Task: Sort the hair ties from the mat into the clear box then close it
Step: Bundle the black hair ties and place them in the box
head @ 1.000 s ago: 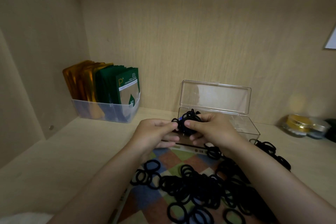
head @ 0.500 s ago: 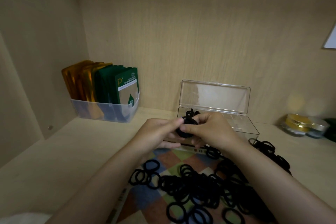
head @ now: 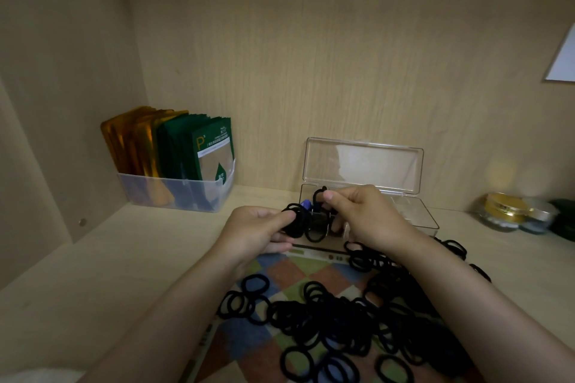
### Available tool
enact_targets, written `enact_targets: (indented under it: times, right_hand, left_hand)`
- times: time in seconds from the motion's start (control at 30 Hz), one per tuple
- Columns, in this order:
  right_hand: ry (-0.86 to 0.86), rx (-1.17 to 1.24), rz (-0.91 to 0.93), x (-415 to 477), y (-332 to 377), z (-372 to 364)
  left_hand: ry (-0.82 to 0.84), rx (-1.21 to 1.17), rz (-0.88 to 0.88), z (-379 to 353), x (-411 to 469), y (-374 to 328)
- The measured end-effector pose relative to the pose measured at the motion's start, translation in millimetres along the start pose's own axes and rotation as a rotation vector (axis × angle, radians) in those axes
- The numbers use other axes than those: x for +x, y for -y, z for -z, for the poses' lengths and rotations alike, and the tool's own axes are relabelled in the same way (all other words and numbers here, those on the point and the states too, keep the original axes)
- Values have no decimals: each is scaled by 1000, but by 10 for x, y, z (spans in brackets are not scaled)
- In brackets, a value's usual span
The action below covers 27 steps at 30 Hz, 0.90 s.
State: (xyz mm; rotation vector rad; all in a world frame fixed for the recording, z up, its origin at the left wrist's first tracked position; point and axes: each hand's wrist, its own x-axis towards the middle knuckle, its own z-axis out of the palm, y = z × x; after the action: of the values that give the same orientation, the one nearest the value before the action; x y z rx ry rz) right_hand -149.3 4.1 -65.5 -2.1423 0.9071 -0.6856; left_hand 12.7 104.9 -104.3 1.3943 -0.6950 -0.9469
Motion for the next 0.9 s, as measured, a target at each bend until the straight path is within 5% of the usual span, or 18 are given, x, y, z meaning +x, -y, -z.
enact_targets:
  times: [0.17,0.7,0.9]
  right_hand:
    - [54,300,17,-8,21,-107]
    - [43,-137,201,8,-102,-117]
    - [83,148,65,47,-48,87]
  left_hand:
    - [-7,-29,5,-29,6,17]
    - [204,-24,-118,-91,-68,6]
    - [234,-7,-133,-121,70,-48]
